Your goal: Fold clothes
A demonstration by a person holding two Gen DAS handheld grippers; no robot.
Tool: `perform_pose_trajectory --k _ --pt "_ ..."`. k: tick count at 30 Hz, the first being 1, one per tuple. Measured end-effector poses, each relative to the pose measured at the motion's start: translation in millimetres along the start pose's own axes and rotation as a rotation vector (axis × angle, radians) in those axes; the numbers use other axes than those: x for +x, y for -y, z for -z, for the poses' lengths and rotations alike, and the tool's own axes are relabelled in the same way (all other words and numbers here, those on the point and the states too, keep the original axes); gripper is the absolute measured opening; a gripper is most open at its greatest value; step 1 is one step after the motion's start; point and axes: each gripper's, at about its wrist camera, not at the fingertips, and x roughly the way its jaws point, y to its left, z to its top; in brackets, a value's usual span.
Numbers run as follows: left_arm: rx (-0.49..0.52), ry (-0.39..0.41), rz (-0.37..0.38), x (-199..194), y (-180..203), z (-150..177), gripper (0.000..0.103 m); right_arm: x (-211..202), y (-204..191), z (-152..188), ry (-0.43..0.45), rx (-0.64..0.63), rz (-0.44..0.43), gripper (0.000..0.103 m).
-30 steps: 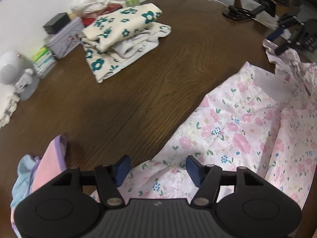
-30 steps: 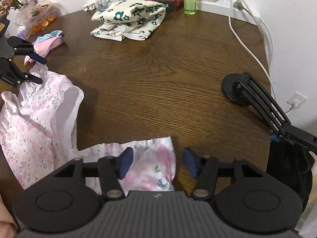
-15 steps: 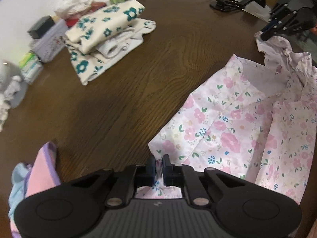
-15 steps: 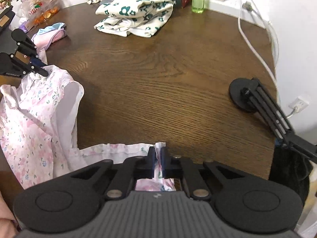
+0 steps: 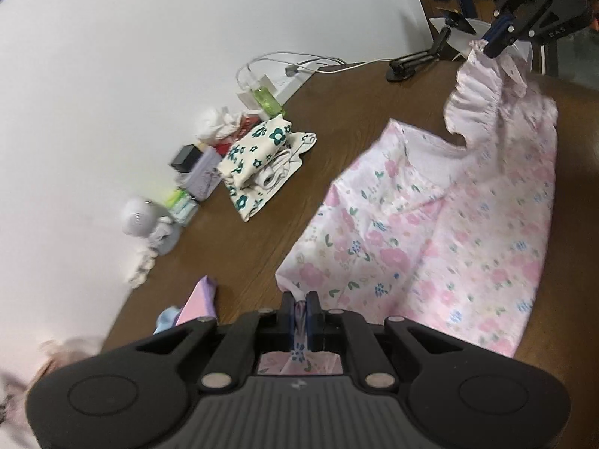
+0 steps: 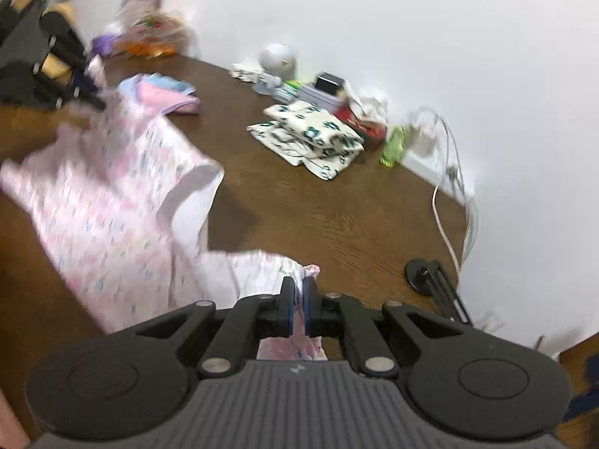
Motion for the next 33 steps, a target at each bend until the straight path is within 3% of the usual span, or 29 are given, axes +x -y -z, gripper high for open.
perform_pose_trajectory --k 3,8,18,22,26,28,33 --pt "0.032 0.004 -0.031 -11.6 36.3 30.4 0.005 -10.1 -27.6 20.4 0.006 -0.068 0.021 0.004" --pt "0.015 -0.028 0.024 -4.7 77.2 62.7 0.005 1.1 -51.8 60.5 -0.051 -0.073 0.044 0.004" --pt "-0.083 -0.052 0.064 16.0 85.5 76.2 0.006 12.8 -51.5 84.9 -0.055 0.055 0.035 0.005" --pt "-0.113 -0.049 0.075 18.9 86.0 77.6 0.012 8.3 -49.3 87.8 -0.049 0.096 0.016 0.008" --pt "-0.143 -0.024 0.107 11.5 80.7 80.9 0.019 3.7 -47.1 90.6 -0.044 0.138 -0.004 0.043" --pt "-0.177 0.001 0.139 1.6 74.1 83.4 0.024 -7.9 -44.3 85.9 0.008 0.193 -0.041 0.043" --pt "-0.317 0.099 0.222 -31.3 40.8 92.2 0.042 -27.9 -53.8 58.4 0.174 0.266 -0.136 0.057"
